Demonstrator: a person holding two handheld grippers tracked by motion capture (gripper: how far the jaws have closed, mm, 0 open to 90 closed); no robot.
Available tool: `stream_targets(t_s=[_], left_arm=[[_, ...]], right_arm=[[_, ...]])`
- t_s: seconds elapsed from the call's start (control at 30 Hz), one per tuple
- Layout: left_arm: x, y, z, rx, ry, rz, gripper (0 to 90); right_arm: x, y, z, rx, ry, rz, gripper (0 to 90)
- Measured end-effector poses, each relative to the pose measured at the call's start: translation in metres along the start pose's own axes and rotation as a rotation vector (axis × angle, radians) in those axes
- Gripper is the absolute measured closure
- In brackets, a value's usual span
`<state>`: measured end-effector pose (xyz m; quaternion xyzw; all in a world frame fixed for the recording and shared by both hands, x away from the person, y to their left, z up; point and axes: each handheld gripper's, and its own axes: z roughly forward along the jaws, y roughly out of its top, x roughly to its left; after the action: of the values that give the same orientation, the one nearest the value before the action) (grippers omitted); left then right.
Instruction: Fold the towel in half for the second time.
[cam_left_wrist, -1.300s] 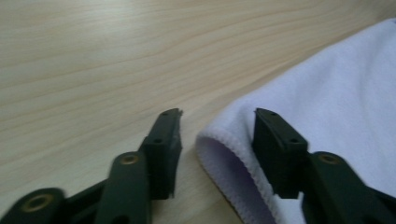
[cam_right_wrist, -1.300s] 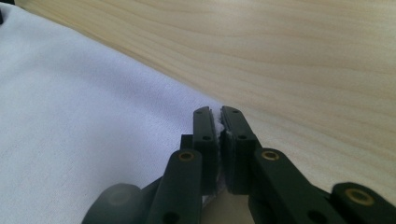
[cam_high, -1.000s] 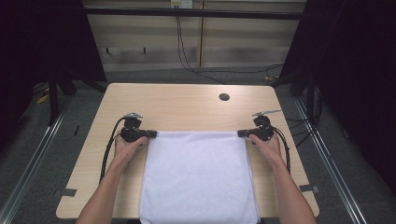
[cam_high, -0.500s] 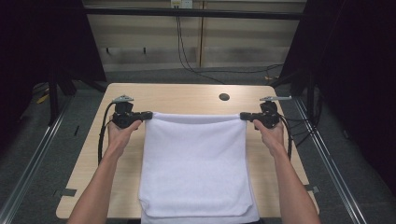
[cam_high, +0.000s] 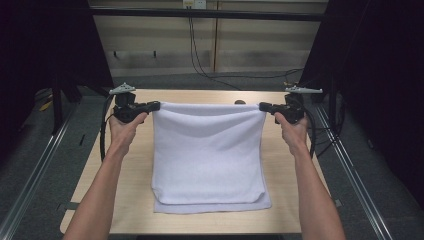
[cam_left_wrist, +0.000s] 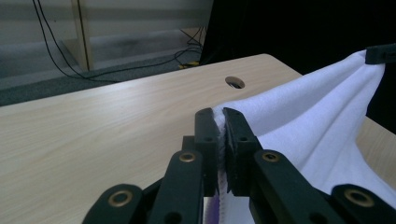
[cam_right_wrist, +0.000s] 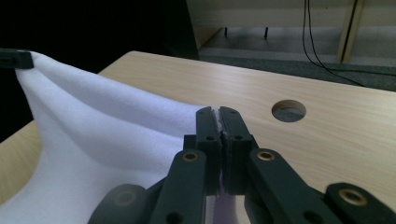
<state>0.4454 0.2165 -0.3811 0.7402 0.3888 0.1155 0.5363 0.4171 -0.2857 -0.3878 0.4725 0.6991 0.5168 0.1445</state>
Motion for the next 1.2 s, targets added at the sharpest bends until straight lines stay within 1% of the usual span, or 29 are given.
stream_targets(t_s=[0.03, 0.07, 0.13, 0.2, 0.23, 0.27, 0.3, 0.37, 0.43, 0.47, 0.5, 0.57, 0.63, 0.7, 0.73, 0.77, 0.83, 0.87, 0.93, 0.97, 1.0, 1.07, 1.1, 1.2], left_arm=[[0.001, -0.001, -0.003, -0.014, -0.019, -0.017, 85.5], [0.001, -0.003, -0.005, -0.014, -0.014, -0.014, 85.5], [-0.001, -0.009, -0.011, -0.017, -0.024, -0.006, 85.4], [-0.005, -0.019, -0.016, -0.035, -0.041, -0.014, 85.4], [-0.007, -0.024, -0.018, -0.027, -0.037, -0.002, 85.5], [-0.009, -0.027, -0.019, -0.026, -0.039, 0.002, 85.4], [-0.013, -0.034, -0.021, -0.029, -0.054, 0.005, 85.4], [-0.018, -0.042, -0.023, -0.014, -0.054, 0.02, 85.4], [-0.02, -0.046, -0.027, -0.009, -0.049, 0.036, 85.4], [-0.021, -0.047, -0.029, -0.008, -0.05, 0.036, 85.4], [-0.023, -0.048, -0.031, -0.004, -0.049, 0.047, 85.4], [-0.028, -0.052, -0.037, 0.007, -0.056, 0.059, 85.3], [-0.031, -0.054, -0.041, 0.004, -0.072, 0.049, 85.3], [-0.035, -0.055, -0.047, -0.003, -0.081, 0.042, 85.3], [-0.037, -0.053, -0.052, -0.027, -0.098, 0.037, 85.3], [-0.039, -0.052, -0.054, -0.033, -0.098, 0.042, 85.3], [-0.043, -0.05, -0.059, -0.026, -0.093, 0.061, 85.3], [-0.045, -0.051, -0.062, -0.022, -0.099, 0.07, 85.3], [-0.05, -0.055, -0.065, -0.008, -0.092, 0.068, 85.2], [-0.05, -0.058, -0.066, -0.003, -0.103, 0.057, 85.2], [-0.052, -0.062, -0.068, 0.004, -0.101, 0.054, 85.2], [-0.055, -0.069, -0.07, 0.021, -0.097, 0.062, 85.2], [-0.057, -0.073, -0.071, 0.032, -0.098, 0.064, 85.2], [-0.063, -0.086, -0.075, 0.05, -0.101, 0.068, 85.2]], right_arm=[[0.001, 0.0, -0.002, -0.006, 0.003, -0.004, 87.1], [0.002, -0.001, -0.004, -0.01, 0.003, -0.011, 87.1], [0.005, -0.006, -0.011, -0.024, 0.024, -0.016, 87.1], [0.008, -0.012, -0.015, -0.026, 0.036, -0.024, 87.1], [0.009, -0.017, -0.017, -0.03, 0.042, -0.029, 87.1], [0.011, -0.021, -0.019, -0.024, 0.046, -0.031, 87.1], [0.011, -0.024, -0.021, -0.021, 0.049, -0.035, 87.1], [0.014, -0.032, -0.025, -0.009, 0.051, -0.046, 87.1], [0.017, -0.037, -0.03, -0.007, 0.057, -0.051, 87.0], [0.019, -0.039, -0.032, -0.01, 0.067, -0.055, 87.1], [0.02, -0.04, -0.034, -0.008, 0.068, -0.059, 87.0], [0.025, -0.045, -0.037, 0.004, 0.072, -0.071, 87.1], [0.028, -0.05, -0.041, 0.002, 0.081, -0.076, 87.1], [0.03, -0.053, -0.045, 0.0, 0.08, -0.084, 87.1], [0.032, -0.054, -0.048, -0.008, 0.087, -0.084, 87.0], [0.034, -0.055, -0.052, -0.019, 0.093, -0.085, 87.1], [0.037, -0.056, -0.057, -0.029, 0.096, -0.089, 87.1], [0.039, -0.058, -0.06, -0.031, 0.101, -0.091, 87.0], [0.043, -0.062, -0.063, -0.022, 0.103, -0.099, 87.1], [0.044, -0.065, -0.065, -0.017, 0.108, -0.101, 87.1], [0.045, -0.069, -0.066, -0.013, 0.109, -0.1, 87.0], [0.048, -0.078, -0.068, -0.002, 0.116, -0.102, 87.0], [0.049, -0.082, -0.069, 0.006, 0.12, -0.094, 87.0], [0.054, -0.094, -0.072, 0.041, 0.119, -0.104, 87.0]])
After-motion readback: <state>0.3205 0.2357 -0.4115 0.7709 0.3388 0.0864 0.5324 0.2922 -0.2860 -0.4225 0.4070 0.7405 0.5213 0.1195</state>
